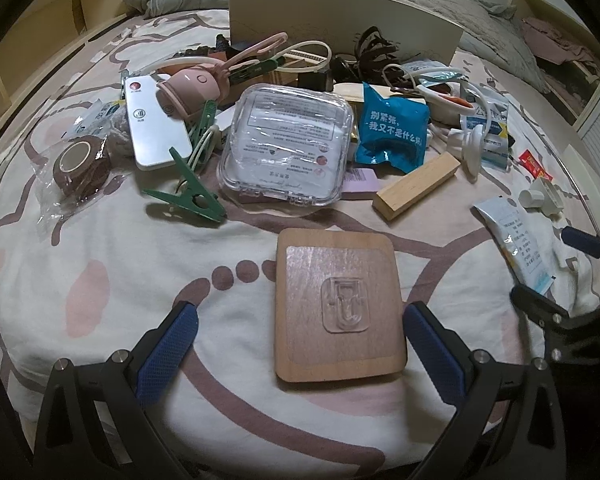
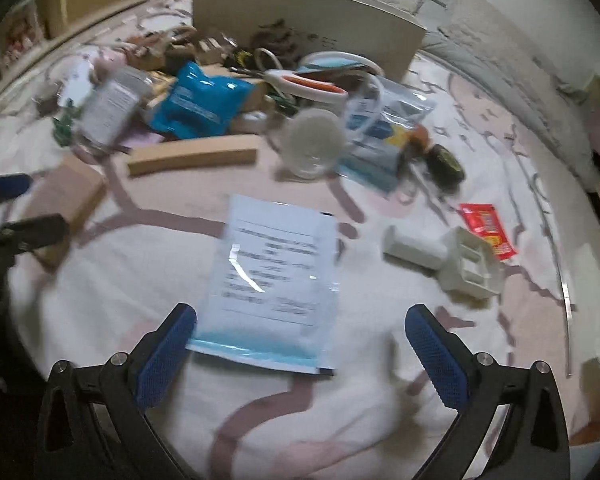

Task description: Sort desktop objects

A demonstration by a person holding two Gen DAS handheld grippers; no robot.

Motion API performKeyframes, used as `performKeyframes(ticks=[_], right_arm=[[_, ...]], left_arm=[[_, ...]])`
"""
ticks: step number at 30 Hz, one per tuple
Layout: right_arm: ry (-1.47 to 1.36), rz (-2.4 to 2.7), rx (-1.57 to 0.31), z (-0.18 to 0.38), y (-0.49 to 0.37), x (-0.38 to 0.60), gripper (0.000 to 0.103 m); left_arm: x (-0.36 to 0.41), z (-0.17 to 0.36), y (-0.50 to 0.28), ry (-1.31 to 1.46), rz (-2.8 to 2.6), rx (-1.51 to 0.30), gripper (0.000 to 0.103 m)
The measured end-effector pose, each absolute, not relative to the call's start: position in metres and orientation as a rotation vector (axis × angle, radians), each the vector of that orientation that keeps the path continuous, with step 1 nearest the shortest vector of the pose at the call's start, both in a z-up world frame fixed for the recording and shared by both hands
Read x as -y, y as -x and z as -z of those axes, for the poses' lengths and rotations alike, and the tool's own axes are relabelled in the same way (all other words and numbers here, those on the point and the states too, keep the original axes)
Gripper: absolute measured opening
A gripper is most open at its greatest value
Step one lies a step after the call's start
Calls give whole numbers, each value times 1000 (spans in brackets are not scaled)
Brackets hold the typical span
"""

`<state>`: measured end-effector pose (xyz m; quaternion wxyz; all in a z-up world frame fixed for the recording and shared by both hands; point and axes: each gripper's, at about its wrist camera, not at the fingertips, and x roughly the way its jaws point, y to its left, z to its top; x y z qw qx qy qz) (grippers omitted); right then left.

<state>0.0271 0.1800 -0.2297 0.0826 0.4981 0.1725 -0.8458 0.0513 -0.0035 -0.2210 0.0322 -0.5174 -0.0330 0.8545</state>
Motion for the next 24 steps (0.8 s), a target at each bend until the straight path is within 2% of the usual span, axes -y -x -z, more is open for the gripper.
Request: performKeyframes(ticks=[6,12,16,20,24], right_arm=[[-1548,2608,-505,234,-16,-211,103],[-1664,2734,-273,229,5,-268,103],[-1648,2743,-181,221,3,-280,103],[-1546,2693,26,212,-3,-278,103],[-1526,2689,47,213,-1,-263,103]], left_arm=[[1,222,-51,1595,-2635,66,103],[-3,224,-55,1583,-2652,37,103],[-7,227,-53,1619,-2615,20,103],[-18,234,-50,1628,-2615,-66,103],[-15,236,-40,1648,-2637,14,103]])
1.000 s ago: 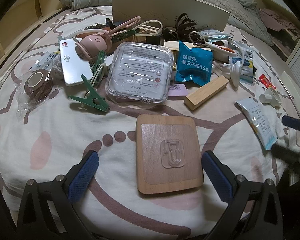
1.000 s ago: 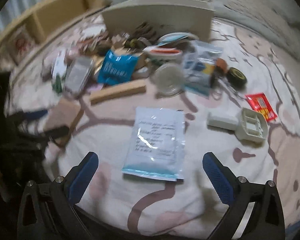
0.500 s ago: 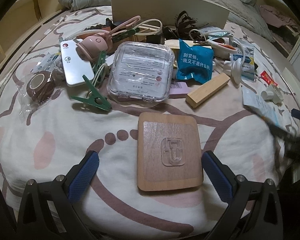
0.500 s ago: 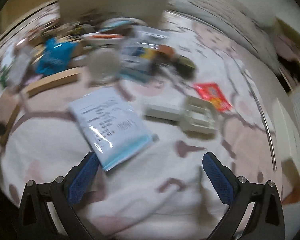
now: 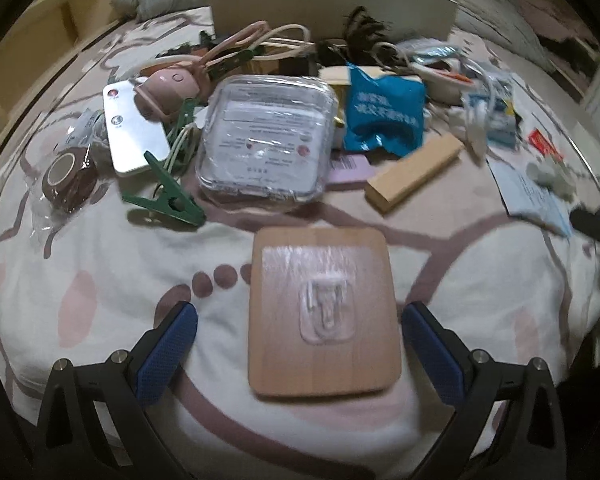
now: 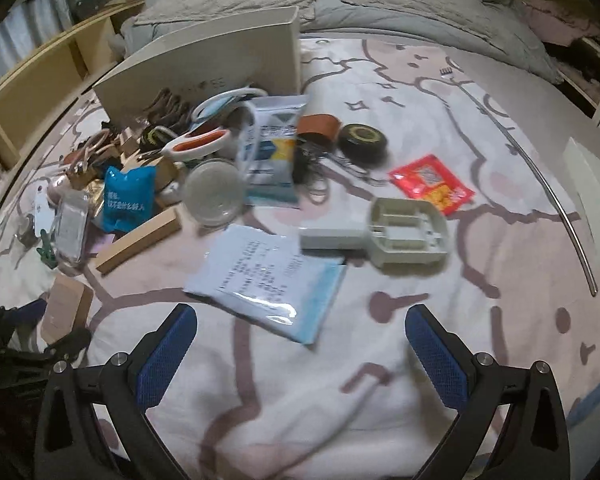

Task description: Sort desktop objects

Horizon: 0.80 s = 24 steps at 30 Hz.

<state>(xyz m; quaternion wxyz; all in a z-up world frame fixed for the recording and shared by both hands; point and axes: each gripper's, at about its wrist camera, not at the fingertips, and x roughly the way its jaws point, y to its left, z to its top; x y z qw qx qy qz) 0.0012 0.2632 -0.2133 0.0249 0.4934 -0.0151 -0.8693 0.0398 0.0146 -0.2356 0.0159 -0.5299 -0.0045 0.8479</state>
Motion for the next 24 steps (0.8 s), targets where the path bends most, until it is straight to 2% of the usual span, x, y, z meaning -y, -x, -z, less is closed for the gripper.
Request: performKeyframes(ticks=[3,12,16,24], right_arm=[[-1551,2693,28,219,1,-249,103],[-1608,2827,126,231,9,-234,103],[-1555,2858,148,230,16,-227,103],[-1628,2871,64,244,27,-221,103]], left_arm=[[-16,236,-37,1655,-2665,39,103],[-27,243,-45,1573,-2807,-81,103],[-25,243,-44,1572,-2804,-57,103],[-28,244,-45,1536,-2819,-85,103]])
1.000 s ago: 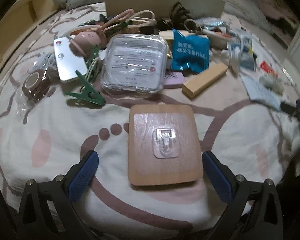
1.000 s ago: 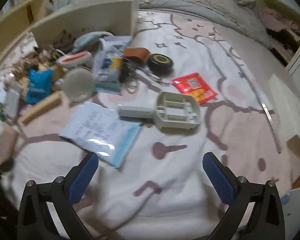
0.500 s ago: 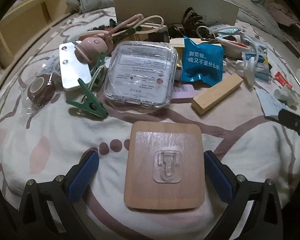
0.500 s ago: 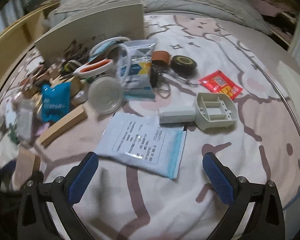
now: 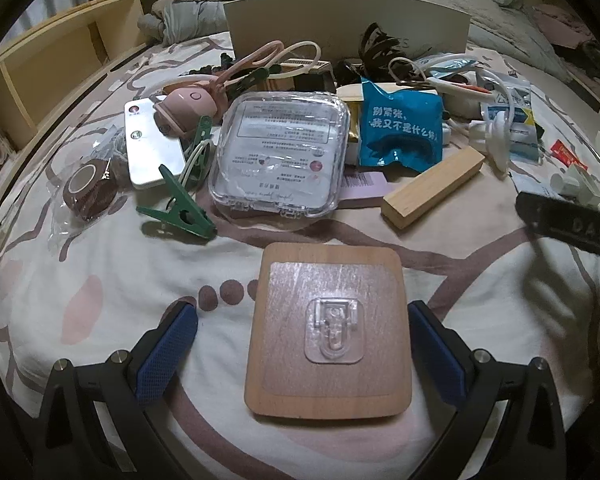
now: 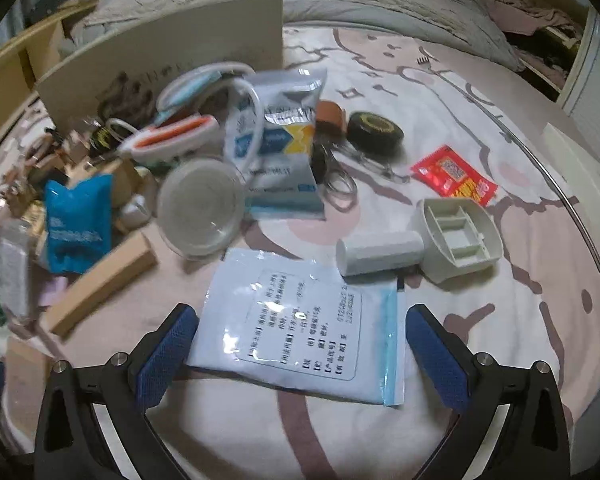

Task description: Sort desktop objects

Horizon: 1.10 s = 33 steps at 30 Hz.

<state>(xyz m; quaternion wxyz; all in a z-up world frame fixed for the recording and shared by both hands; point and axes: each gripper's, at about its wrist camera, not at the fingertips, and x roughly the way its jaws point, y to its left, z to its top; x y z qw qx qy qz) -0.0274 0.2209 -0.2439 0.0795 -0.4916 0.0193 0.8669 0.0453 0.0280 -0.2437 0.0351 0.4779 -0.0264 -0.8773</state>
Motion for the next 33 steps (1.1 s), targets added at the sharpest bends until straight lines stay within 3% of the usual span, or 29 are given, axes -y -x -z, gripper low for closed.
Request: performKeyframes(ticks=[18,24,32,33], right_arm=[[1454,-2605,-191,244,15,-228,103],[1413,-2652,-152,240,9,-222,86],[1398,-2681,-131,237,3,-217,80],[1398,-2686,-129,237,3,-217,76]], left_arm=[[-27,243,-42,-1520,2654,37,103],[-26,243,-44,-1504,2668,35,103],[-26,243,-44,-1505,2671,36,103],[-26,243,-44,-1505,2671,36,103]])
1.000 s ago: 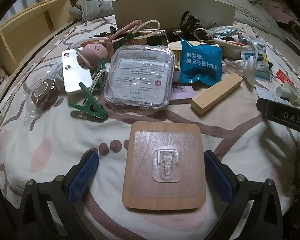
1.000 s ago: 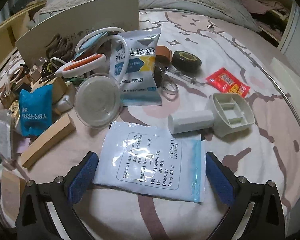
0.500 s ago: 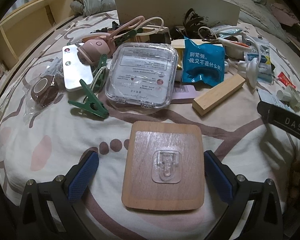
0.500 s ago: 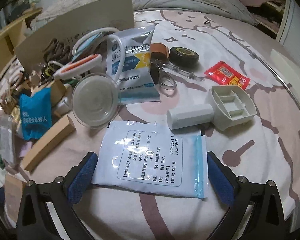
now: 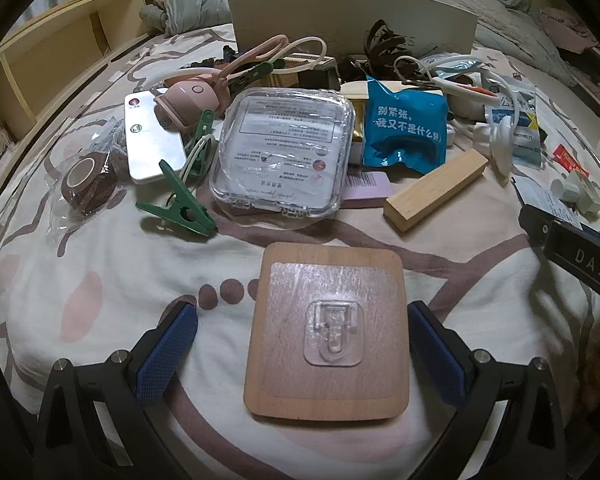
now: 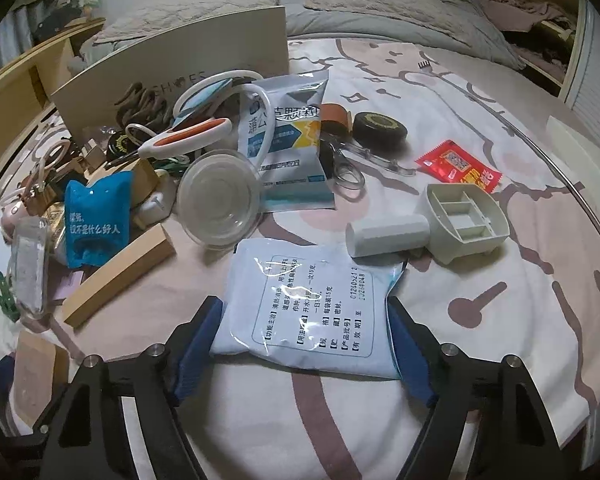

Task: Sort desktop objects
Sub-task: 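Close the right tool on the white packet while the left tool grasps the wooden board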

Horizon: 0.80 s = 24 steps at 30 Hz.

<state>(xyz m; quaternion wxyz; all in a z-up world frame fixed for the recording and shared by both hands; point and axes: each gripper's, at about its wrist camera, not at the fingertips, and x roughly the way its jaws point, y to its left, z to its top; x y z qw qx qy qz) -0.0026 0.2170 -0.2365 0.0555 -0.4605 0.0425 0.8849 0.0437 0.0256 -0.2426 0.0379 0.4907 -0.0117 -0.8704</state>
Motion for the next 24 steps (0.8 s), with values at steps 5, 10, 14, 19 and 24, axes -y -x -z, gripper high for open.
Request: performKeyframes(ticks=[5,10,14,19,24], right_arm=[[1402,-2704,-122,235,1,-216,72],[1405,-2709,-120,235,1,-215,72],[1405,-2709,-119,235,0,-215,72],[1401,-2711,-113,236,0,-215,72],[1398,-2713,-108,236,-1,-214,72]], left_arm=[[-25,242,-43,-1511,2673,31,103],[-26,240,-44,-1509,2681,22,98],[-29,236,-45,-1493,2713,34,81],[-35,233,-48,-1493,2756,52,64],[-32,232,-47,-1504,2760,17,64]])
